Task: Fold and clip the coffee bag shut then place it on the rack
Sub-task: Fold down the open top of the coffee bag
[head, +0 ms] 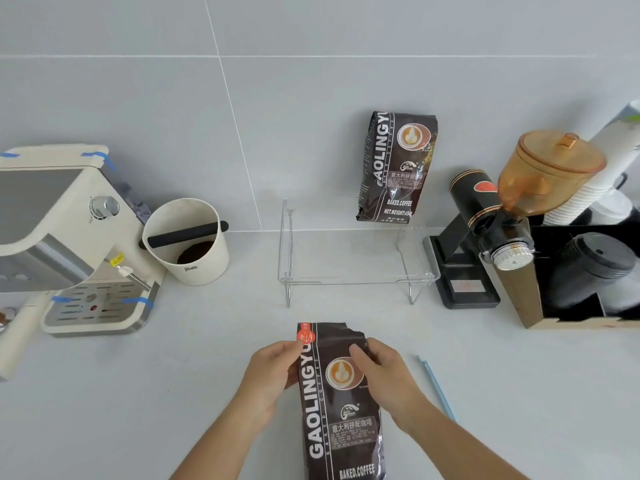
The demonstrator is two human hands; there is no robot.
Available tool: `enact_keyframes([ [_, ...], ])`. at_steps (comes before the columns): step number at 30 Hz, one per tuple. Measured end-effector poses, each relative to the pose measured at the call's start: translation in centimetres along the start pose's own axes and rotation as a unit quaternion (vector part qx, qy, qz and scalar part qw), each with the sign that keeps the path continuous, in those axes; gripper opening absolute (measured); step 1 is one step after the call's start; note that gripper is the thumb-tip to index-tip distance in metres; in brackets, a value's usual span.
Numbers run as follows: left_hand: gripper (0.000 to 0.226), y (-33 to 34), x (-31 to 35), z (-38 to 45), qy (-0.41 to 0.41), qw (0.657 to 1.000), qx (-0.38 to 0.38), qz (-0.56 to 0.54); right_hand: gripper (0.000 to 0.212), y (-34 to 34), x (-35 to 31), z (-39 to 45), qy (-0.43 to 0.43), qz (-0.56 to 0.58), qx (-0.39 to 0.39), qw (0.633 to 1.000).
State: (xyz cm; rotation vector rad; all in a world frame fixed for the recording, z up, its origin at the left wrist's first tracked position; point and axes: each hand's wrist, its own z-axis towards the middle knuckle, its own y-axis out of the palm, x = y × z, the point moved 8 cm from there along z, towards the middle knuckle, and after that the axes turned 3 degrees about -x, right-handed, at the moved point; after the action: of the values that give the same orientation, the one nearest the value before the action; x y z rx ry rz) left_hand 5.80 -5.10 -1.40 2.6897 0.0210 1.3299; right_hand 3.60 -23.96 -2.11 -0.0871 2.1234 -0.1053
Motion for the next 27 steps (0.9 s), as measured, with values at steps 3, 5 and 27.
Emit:
enact_keyframes([
  [3,0.023,0.1,0.6,-1.0,0.008,1.000,-0.008,-0.015,0.024,-0.2,-0.9,-1.2,-0.004,0.021,0.013,1.000],
  [5,0.021,0.3,0.9,-1.8,0.012,0.999,-0.009,-0.030,0.024,-0.2,-1.5,-1.9,-0.004,0.041,0.019,0.999],
  [27,0.019,1.4,7.4,-5.7,0.138,0.989,-0.049,-0.018,0.022,-0.9,-8.0,-7.0,-0.087,0.176,0.052,0.979],
])
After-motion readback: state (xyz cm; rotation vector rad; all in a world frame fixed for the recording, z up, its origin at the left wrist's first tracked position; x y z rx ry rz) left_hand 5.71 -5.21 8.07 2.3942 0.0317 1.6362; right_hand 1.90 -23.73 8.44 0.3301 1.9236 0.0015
